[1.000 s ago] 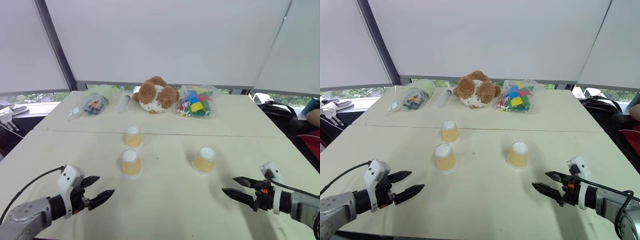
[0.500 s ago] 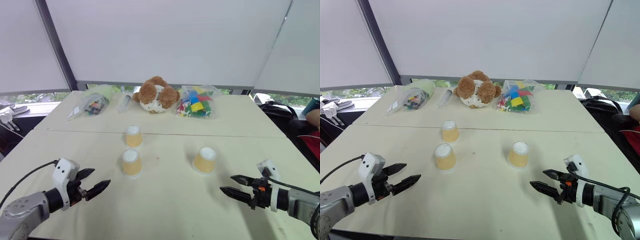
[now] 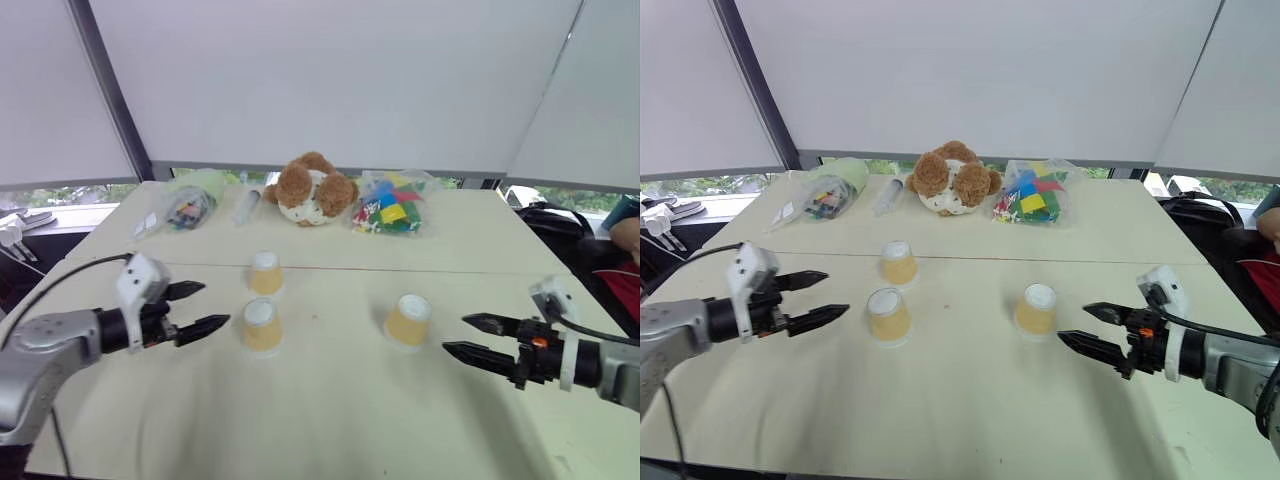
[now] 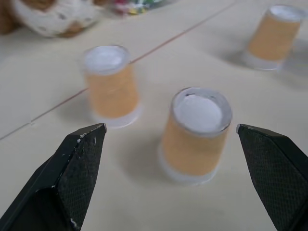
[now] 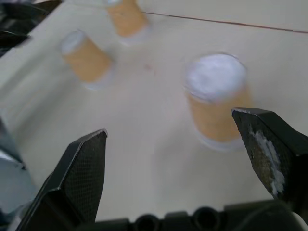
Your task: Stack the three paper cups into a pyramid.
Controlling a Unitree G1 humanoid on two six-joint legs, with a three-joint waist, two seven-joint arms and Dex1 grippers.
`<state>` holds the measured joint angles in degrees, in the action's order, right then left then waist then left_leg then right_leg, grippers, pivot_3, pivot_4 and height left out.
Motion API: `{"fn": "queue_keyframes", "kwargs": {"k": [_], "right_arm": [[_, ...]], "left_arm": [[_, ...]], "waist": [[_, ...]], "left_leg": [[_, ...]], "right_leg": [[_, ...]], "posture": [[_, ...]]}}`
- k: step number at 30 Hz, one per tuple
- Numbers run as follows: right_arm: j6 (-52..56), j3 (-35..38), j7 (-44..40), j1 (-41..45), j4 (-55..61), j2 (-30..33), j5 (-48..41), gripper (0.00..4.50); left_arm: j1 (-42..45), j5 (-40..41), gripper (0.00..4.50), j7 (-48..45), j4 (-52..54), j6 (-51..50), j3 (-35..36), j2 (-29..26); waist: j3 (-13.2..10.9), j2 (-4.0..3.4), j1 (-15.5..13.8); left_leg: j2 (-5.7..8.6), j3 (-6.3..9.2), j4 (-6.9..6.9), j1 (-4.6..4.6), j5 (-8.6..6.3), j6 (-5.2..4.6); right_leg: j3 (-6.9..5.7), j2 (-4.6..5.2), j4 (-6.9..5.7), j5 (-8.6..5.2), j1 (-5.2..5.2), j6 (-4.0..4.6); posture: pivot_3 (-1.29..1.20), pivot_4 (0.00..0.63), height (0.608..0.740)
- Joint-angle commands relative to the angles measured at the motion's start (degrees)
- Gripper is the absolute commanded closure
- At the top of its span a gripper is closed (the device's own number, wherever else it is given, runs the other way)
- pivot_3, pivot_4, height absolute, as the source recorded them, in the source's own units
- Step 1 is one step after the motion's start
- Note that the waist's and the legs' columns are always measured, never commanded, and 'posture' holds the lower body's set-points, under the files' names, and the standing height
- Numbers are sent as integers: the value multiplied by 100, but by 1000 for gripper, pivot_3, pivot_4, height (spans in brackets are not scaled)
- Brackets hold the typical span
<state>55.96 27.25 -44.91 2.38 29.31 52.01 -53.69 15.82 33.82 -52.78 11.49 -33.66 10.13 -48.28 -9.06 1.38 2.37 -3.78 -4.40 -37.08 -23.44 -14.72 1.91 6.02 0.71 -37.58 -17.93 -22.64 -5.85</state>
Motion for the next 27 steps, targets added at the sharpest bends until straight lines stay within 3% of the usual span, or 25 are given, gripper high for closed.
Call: {"fn": "queue_keyframes", "kwargs": {"k": [1,10,17,20,22,23,27], "right_arm": [[175,125,348,114,458,-35,-460,12],[190,-42,842,-35,899,-53,-702,12],[52,-139,951,-88,898,-83,-672,12],[-27,-185,942,-129,881,-85,-609,0],[-63,-205,939,-159,879,-79,-592,0],[-82,-215,933,-178,876,-74,-578,0],[-139,-187,867,-323,848,-40,-517,0]], "left_arm": [[418,-272,0,-246,-353,345,-427,192],[920,-1013,0,-593,-1077,1147,-1186,709],[1092,-1312,0,-775,-1616,1603,-1304,913],[1149,-1305,877,-816,-1718,1689,-1278,1033],[1163,-1309,1908,-833,-1720,1696,-1251,1079],[1171,-1299,2200,-837,-1710,1681,-1236,1099],[1191,-1081,2205,-891,-1290,1361,-1238,1156]], "waist": [[-1,2,-3],[-2,5,0],[-2,5,-7],[-2,6,-11],[-2,6,-11],[-2,6,-11],[-2,6,-17]], "left_leg": [[0,1,0,-7,0,0],[0,-1,-7,-7,0,0],[0,-1,-8,-7,0,0],[0,-1,-9,-7,0,0],[0,0,-11,-7,0,-1],[0,-1,-11,-7,0,-1],[0,0,-13,-7,0,-1]], "right_leg": [[0,0,-1,0,-6,-1],[2,1,-1,1,-2,-3],[3,2,-2,2,-1,-3],[2,2,-3,2,-1,-5],[2,1,-4,7,-1,-13],[2,2,-4,7,-1,-13],[2,2,-5,7,0,-14]], "posture": [[0,150,740],[0,150,740],[0,150,740],[0,150,740],[0,150,740],[0,150,740],[0,150,740]]}}
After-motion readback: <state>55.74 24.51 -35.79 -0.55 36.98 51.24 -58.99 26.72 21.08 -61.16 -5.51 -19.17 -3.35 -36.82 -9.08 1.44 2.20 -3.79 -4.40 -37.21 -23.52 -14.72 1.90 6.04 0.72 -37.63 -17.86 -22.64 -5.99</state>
